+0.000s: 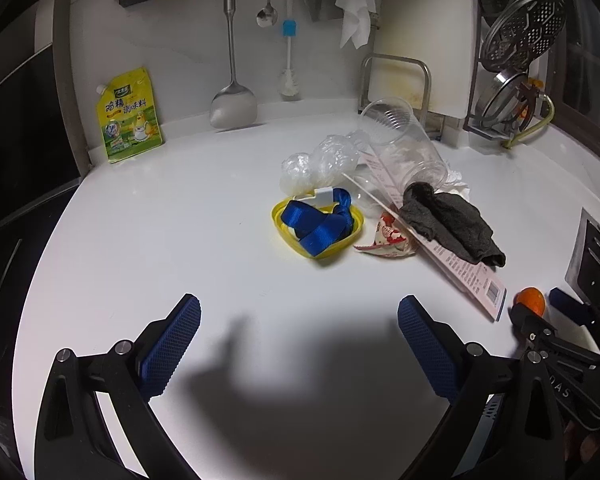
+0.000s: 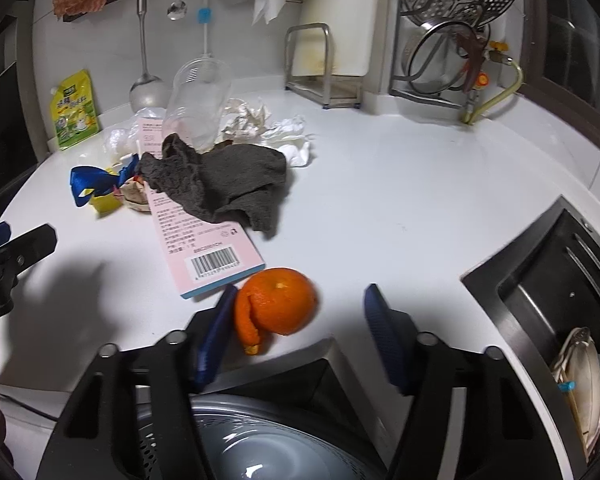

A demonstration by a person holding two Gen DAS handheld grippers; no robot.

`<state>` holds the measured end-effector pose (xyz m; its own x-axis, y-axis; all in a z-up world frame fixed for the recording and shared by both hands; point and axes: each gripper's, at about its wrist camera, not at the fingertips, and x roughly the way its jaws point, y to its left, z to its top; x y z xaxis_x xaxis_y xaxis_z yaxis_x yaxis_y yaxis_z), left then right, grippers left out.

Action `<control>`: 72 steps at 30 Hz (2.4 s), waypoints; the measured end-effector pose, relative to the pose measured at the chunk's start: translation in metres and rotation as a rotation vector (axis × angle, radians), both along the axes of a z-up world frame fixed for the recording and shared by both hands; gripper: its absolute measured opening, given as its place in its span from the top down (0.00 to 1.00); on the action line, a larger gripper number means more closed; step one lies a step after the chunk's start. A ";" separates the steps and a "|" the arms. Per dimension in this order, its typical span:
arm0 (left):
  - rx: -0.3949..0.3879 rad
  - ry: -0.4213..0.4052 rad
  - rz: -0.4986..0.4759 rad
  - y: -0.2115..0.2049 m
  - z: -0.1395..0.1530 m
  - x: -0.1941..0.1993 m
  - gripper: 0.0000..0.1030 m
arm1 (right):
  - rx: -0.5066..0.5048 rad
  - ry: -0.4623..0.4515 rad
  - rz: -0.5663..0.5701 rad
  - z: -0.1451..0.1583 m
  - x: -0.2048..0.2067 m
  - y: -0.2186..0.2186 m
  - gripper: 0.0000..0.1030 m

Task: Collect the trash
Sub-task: 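Reach the right tool to the orange peel and close on it, then lift the orange peel with the right tool while the left tool grasps the clear plastic cup, then carry the cup and peel over the grey bin with both tools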

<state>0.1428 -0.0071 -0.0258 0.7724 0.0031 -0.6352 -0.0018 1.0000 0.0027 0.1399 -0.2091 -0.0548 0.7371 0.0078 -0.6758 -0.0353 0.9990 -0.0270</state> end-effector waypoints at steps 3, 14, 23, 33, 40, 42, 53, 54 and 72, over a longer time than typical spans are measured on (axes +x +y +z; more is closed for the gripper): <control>-0.001 -0.010 -0.005 -0.005 0.004 0.002 0.06 | 0.003 0.002 0.036 0.001 0.000 0.003 0.70; -0.051 -0.012 -0.034 -0.032 0.025 0.031 0.06 | 0.094 -0.030 0.050 0.045 0.018 -0.038 0.77; -0.069 -0.020 0.006 -0.061 0.043 0.088 0.06 | 0.109 -0.052 0.031 0.050 0.062 -0.079 0.77; -0.028 0.018 0.049 -0.083 0.037 0.138 0.06 | 0.227 -0.051 0.023 0.044 0.065 -0.102 0.77; 0.017 0.062 0.062 -0.100 0.025 0.159 0.06 | 0.308 -0.031 0.025 0.039 0.066 -0.108 0.77; 0.044 0.059 0.067 -0.104 0.022 0.163 0.06 | 0.320 -0.023 0.024 0.037 0.067 -0.108 0.77; 0.097 0.042 0.032 -0.113 0.024 0.164 0.52 | 0.335 -0.026 0.024 0.038 0.066 -0.109 0.77; 0.087 0.038 0.029 -0.111 0.025 0.163 0.52 | 0.334 -0.028 0.023 0.038 0.066 -0.109 0.77; 0.030 -0.056 -0.015 -0.070 0.067 0.074 0.52 | 0.339 -0.063 0.021 0.043 0.051 -0.104 0.77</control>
